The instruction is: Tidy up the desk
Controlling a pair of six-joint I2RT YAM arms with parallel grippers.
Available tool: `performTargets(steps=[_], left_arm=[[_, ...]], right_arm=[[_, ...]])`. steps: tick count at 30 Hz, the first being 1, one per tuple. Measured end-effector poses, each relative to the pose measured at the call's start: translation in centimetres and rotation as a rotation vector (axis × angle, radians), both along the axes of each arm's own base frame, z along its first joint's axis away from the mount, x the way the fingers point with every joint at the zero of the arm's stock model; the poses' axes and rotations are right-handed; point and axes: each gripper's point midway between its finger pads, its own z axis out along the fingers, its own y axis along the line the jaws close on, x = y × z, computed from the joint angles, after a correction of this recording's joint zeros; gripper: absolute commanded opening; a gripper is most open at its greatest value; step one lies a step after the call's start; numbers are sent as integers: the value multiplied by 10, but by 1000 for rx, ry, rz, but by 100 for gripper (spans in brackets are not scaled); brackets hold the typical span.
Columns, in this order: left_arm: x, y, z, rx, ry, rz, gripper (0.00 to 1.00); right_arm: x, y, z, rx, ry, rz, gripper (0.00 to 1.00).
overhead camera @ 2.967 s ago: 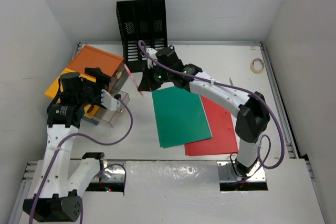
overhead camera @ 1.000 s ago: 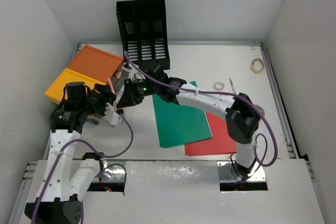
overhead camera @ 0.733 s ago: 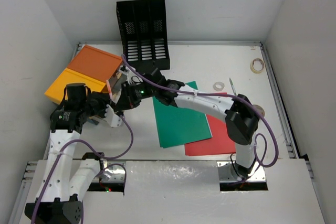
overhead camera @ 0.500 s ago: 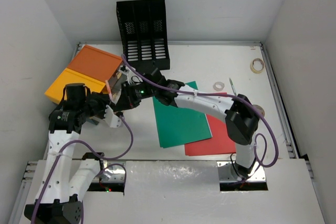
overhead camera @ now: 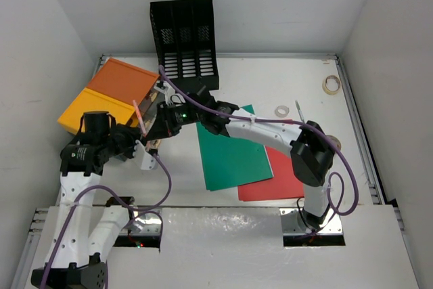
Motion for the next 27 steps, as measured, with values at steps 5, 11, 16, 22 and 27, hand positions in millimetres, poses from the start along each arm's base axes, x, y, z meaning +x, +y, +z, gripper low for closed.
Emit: performTargets(steps=[5,11,16,22,27], left_arm=[[3,1,6,4,-22,3,0],[6,4,13,19,-39,15,0],[16,11,24,47,-62,42,0],[29,26,28,40,-70,157,0],[37,33,35,-13,-85,257,0]], right_arm=[[2,-1,-3,-11,-6,-6,0],[18,-10,-21,-89,-39,-71,0],[42,-8,-17,-107,-88,-162,0],[82,13,-13,-56,-126,-314,0],[108,21,-40,-65,-91,-441,0]])
